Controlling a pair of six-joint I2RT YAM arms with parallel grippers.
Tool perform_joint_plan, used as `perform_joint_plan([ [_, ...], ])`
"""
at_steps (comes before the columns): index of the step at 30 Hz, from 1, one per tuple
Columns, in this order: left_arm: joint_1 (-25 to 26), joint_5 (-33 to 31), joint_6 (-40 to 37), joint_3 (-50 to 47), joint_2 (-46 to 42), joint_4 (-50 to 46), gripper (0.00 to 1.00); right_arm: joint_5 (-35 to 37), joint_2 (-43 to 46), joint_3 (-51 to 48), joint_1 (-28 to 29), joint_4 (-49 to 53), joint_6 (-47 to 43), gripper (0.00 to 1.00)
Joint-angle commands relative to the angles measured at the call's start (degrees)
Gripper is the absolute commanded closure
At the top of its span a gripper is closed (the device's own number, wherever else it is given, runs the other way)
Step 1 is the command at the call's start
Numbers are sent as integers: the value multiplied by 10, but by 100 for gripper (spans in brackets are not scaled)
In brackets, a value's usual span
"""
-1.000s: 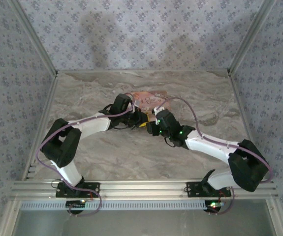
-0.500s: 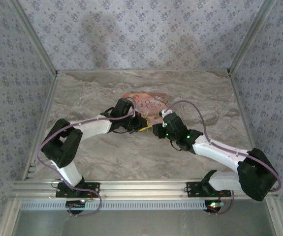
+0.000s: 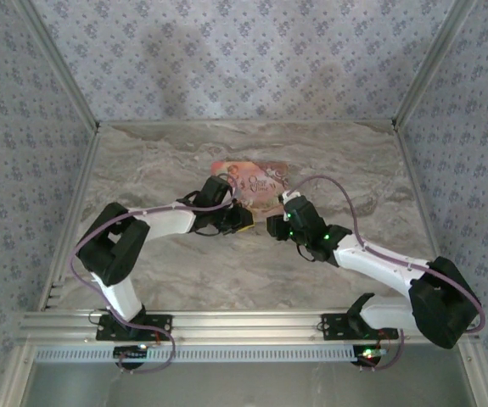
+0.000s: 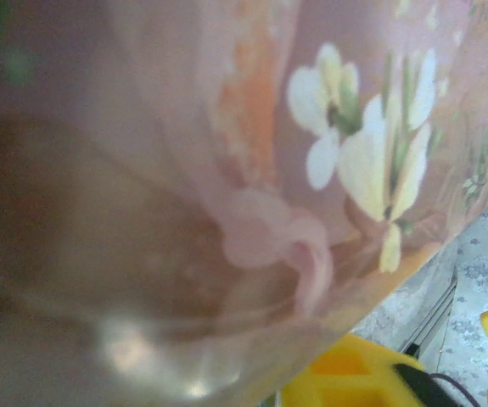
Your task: Unlock the padlock with the key
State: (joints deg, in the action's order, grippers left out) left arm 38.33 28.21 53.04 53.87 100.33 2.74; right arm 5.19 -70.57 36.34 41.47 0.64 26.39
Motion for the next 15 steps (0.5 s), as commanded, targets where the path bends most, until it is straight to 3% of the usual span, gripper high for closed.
perform_joint_plan([
  [1, 2, -6, 7, -11, 5, -12, 73, 5, 5, -9, -4, 5, 11, 65],
  [3, 2, -10, 7, -16, 3, -15, 69, 3, -1, -10, -3, 3, 14, 65],
  [15, -3, -31, 7, -42, -42, -30, 67, -5, -3, -15, 2, -2, 16, 65],
])
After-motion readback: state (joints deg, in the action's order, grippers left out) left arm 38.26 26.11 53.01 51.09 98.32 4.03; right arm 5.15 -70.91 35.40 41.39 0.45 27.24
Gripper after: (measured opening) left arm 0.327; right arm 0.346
